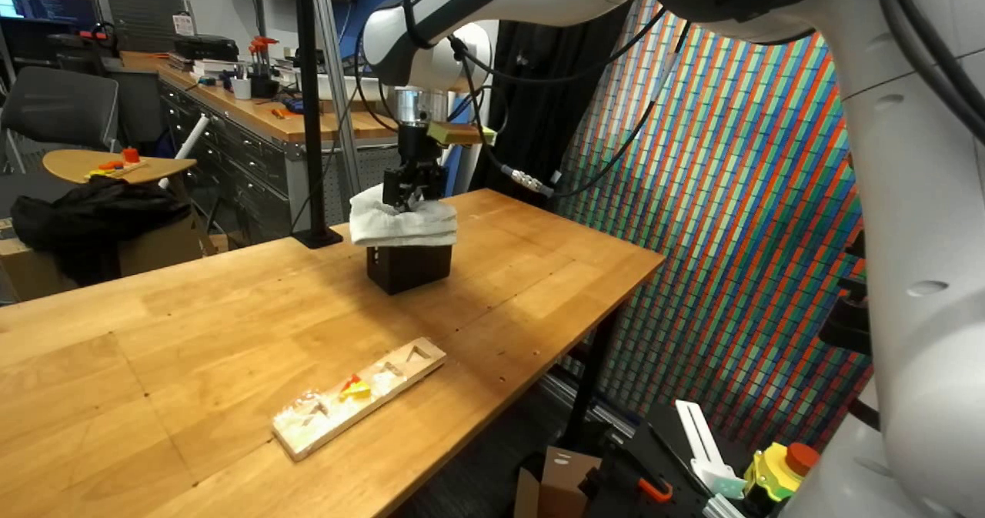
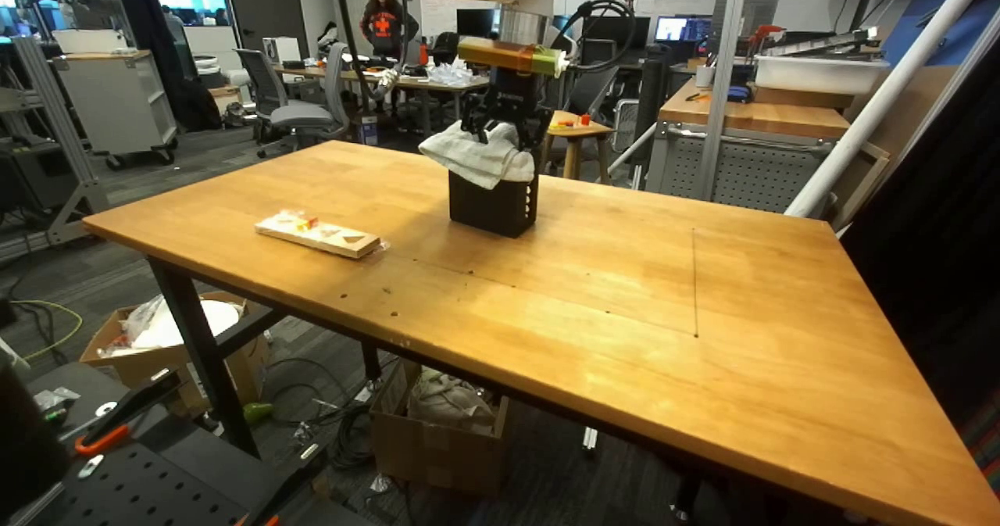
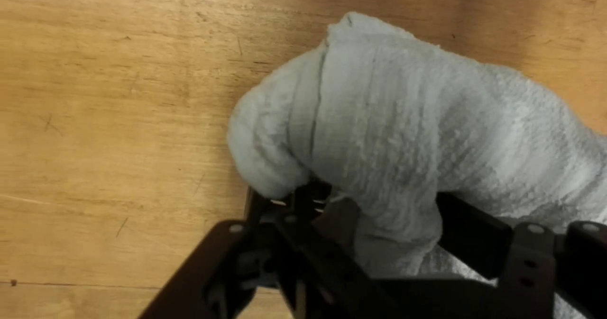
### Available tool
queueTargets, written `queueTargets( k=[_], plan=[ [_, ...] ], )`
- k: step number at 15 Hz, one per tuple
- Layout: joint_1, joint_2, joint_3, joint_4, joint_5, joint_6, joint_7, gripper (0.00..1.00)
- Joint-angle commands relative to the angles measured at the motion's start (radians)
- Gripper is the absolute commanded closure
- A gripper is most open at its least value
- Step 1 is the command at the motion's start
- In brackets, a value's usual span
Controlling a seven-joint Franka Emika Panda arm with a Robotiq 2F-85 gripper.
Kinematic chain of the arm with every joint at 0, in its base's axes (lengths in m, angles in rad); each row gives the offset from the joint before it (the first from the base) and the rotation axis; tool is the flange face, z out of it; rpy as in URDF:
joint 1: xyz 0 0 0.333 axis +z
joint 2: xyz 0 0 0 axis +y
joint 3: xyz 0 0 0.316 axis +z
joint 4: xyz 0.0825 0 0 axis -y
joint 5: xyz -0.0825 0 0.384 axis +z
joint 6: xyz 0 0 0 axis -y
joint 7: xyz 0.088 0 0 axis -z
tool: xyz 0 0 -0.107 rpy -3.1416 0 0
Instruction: Place the white towel inside the black basket
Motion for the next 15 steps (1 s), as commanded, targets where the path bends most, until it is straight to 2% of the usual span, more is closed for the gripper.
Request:
queueTargets(
  k=[1,3,6,7,8,9,11,12,15],
  plan=[
    [0.013,-0.038,-0.012,0.003,-0.042,-0.033,-0.015,0.14],
    [0.019,-0.050,-0.013,0.018,-0.071,-0.049,-0.019,0.14],
    [0.031,-0.065,-0.017,0.056,-0.124,-0.075,-0.023,0.26],
    [0.035,-0.069,-0.018,0.074,-0.145,-0.086,-0.026,0.24],
    [0.039,-0.069,-0.018,0.091,-0.161,-0.095,-0.028,0.30],
    [0.042,-0.070,-0.018,0.107,-0.176,-0.105,-0.030,0.27],
    [0.047,-0.075,-0.016,0.131,-0.195,-0.114,-0.036,0.51],
    [0.049,-0.074,-0.015,0.143,-0.204,-0.115,-0.037,0.54],
    [0.049,-0.070,-0.011,0.164,-0.193,-0.112,-0.030,0.78]
  ],
)
